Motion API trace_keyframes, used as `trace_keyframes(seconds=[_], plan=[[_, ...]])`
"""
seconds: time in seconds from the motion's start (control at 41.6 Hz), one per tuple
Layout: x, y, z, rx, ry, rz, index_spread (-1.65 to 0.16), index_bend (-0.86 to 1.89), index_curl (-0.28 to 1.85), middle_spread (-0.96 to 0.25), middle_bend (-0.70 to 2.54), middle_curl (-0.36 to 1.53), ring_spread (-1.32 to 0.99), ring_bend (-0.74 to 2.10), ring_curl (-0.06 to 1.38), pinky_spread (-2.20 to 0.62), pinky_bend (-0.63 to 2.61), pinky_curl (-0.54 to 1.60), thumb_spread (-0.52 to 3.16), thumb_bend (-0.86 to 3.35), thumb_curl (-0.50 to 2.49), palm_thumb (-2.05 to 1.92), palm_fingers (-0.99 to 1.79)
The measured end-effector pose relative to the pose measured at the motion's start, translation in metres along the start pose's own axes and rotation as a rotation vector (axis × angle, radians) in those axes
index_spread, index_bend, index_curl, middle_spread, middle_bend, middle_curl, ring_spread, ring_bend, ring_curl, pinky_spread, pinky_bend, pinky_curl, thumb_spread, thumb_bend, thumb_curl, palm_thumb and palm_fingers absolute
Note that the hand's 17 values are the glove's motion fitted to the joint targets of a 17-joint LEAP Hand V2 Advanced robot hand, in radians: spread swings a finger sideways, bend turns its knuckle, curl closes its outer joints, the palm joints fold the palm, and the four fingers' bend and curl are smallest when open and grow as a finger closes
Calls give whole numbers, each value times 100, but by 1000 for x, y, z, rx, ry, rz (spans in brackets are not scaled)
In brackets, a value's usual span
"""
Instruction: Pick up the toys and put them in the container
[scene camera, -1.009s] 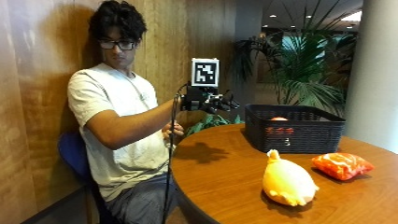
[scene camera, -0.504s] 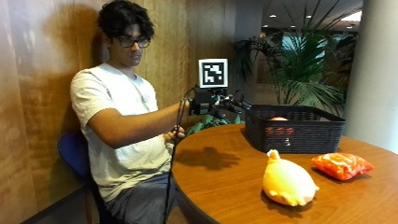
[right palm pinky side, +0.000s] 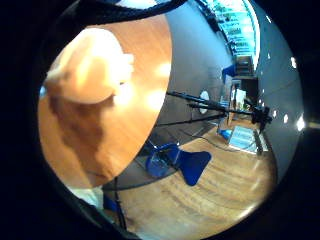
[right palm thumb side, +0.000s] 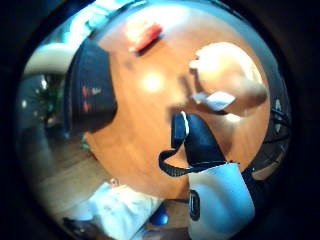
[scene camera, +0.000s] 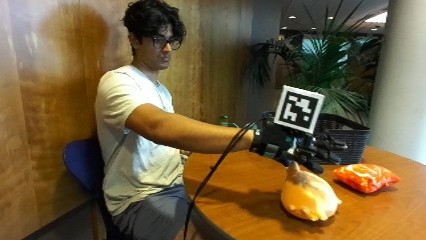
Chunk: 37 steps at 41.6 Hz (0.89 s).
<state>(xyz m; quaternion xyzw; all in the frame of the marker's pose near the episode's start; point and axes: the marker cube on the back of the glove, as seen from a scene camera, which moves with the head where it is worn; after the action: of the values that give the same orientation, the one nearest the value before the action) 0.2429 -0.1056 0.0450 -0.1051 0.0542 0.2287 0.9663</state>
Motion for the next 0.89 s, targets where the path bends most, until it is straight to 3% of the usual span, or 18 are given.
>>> trace_keyframes(seconds=[0.096,0.24,0.384,0.48,0.601,0.673,0.793,0.889], plan=[[7,-22,13,-60,-118,95,-26,-3,17,-1,4,13,-3,31,22,-4,104,40,142,15,30,15,-43],[7,-38,37,-144,-224,69,-26,1,14,0,6,13,-2,29,24,-2,105,41,138,10,30,12,-43],[-13,-46,79,-346,-301,24,-27,0,11,3,4,12,1,18,23,3,113,42,130,6,30,11,-49],[-28,-48,81,-312,-364,-14,-28,-3,9,4,2,11,3,19,24,5,125,44,127,6,31,16,-49],[-35,-47,70,-90,-357,-31,-29,6,8,5,18,14,3,45,31,4,114,42,132,14,35,32,-5],[-35,-45,64,48,-378,-24,-29,12,7,-1,26,16,-12,73,34,-17,117,38,138,21,40,44,58],[-37,-37,53,140,-404,-5,-31,25,10,-11,43,21,-27,89,41,-29,110,36,118,29,52,68,97],[-38,-28,33,176,-436,-13,-33,31,13,-17,54,26,-34,102,49,-33,108,39,106,32,58,76,110]])
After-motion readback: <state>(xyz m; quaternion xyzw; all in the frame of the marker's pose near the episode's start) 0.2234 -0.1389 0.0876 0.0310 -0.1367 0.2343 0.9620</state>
